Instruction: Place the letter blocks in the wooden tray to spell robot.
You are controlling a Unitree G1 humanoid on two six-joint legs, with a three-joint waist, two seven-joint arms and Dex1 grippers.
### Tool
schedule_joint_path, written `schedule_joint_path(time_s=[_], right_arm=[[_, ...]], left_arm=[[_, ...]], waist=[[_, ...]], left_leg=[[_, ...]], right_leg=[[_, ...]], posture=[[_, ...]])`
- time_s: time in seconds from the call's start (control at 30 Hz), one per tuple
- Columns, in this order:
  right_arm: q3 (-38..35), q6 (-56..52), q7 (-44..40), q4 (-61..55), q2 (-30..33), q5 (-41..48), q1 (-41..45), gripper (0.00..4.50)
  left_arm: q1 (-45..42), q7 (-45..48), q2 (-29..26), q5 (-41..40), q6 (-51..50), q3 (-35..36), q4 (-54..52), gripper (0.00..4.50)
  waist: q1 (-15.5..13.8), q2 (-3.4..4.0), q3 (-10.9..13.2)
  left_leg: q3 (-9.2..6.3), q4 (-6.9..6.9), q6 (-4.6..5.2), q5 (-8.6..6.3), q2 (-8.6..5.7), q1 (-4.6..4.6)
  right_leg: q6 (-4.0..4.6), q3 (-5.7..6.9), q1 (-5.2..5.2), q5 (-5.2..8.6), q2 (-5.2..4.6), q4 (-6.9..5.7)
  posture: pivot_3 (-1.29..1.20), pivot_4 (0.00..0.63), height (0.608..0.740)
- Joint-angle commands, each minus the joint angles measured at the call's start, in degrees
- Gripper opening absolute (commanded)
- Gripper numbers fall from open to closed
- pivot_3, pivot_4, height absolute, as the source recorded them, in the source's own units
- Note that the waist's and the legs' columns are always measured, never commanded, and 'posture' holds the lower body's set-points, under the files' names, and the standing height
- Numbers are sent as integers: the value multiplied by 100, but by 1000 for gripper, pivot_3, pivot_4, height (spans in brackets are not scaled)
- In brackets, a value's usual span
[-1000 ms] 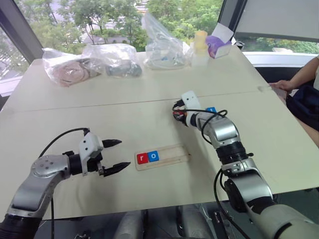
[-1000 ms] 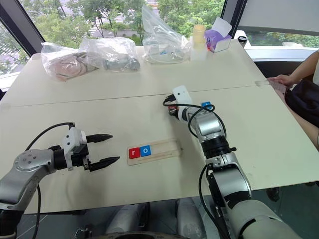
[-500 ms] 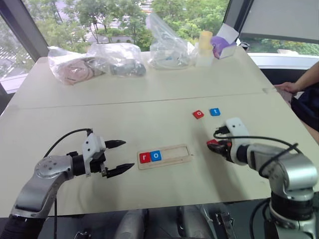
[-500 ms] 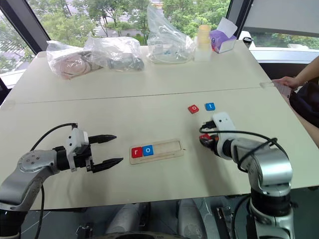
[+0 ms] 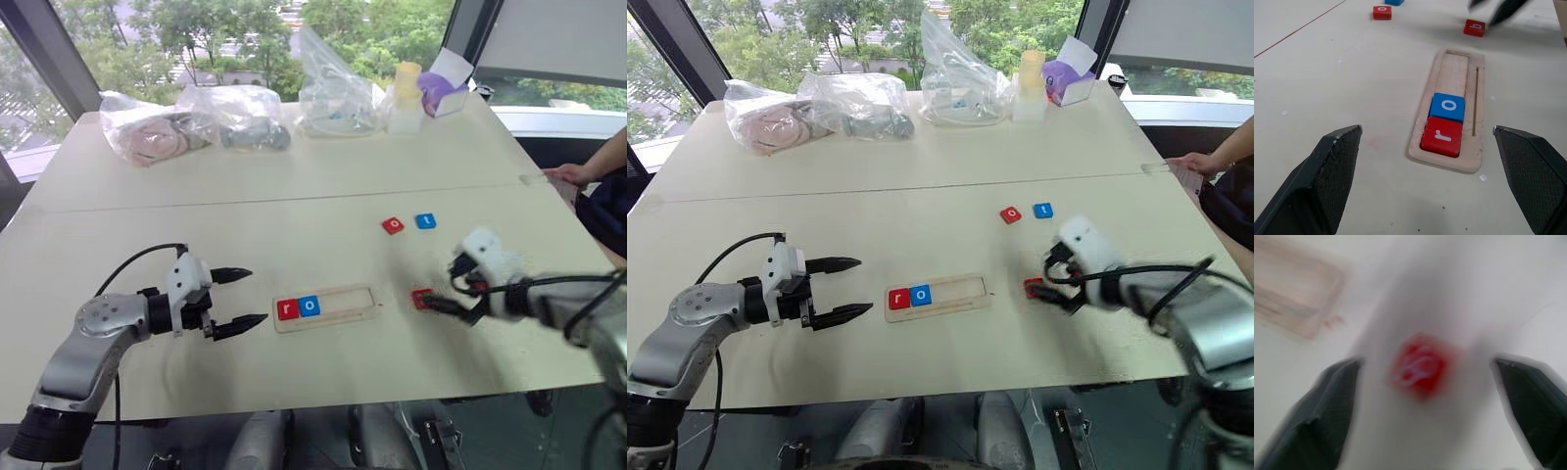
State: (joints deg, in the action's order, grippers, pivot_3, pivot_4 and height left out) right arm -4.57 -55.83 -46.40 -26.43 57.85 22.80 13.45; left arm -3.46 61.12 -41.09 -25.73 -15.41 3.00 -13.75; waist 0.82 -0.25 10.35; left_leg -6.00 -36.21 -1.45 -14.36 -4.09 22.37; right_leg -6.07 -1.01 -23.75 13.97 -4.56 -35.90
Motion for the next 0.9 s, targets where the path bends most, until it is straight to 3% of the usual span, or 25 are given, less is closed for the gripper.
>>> schedule_joint_path(time_s=[0.03,0.1,0.2,0.47,0.57,0.73,0.9], right_arm=[[708,2487,-1126,937,237,-741,-29,4476],[1126,3533,-1659,1674,299,-1129,141,4476],[1472,4277,-2218,2638,11,-1271,620,4476],[1924,5287,-2830,4288,-472,-1834,1476,4476],[1967,5349,-3049,4454,-514,-1867,1546,3664],[1884,5271,-3224,4355,-577,-1775,1547,1183],[1754,5296,-3069,3941,-730,-1683,1597,1154]], left_arm=[[-100,4,-16,-34,68,57,-109,4500],[-53,54,-57,-72,5,53,-207,4500],[64,147,-114,-116,-22,59,-342,4500],[91,149,-210,-160,-109,164,-454,4500],[88,134,-226,-149,-106,175,-465,4500],[54,98,-237,-128,-74,182,-436,4500],[9,59,-220,-109,-58,162,-421,4500]], waist=[[11,-10,1],[15,-10,3],[34,-8,13],[-4,-17,19],[-8,-19,17],[-12,-19,17],[3,-19,17]], left_leg=[[-3,2,0,-1,3,-1],[-8,5,1,-1,3,-2],[-6,0,1,-1,-2,-1],[-13,-5,0,-1,-2,-3],[-14,-6,-1,-1,-2,-3],[-16,-9,-1,-1,-2,-5],[-16,-8,-1,-1,-2,-6]], right_leg=[[-1,4,1,-7,2,0],[5,2,-1,-11,1,0],[5,-13,-3,-13,-7,-1],[15,-17,-1,-14,-7,-5],[14,-17,0,-14,-9,-4],[19,-18,3,-15,-13,-5],[19,-18,1,-15,-13,-6]], posture=[[0,150,740],[0,150,740],[0,150,740],[0,150,740],[0,150,740],[0,150,740],[0,150,740]])
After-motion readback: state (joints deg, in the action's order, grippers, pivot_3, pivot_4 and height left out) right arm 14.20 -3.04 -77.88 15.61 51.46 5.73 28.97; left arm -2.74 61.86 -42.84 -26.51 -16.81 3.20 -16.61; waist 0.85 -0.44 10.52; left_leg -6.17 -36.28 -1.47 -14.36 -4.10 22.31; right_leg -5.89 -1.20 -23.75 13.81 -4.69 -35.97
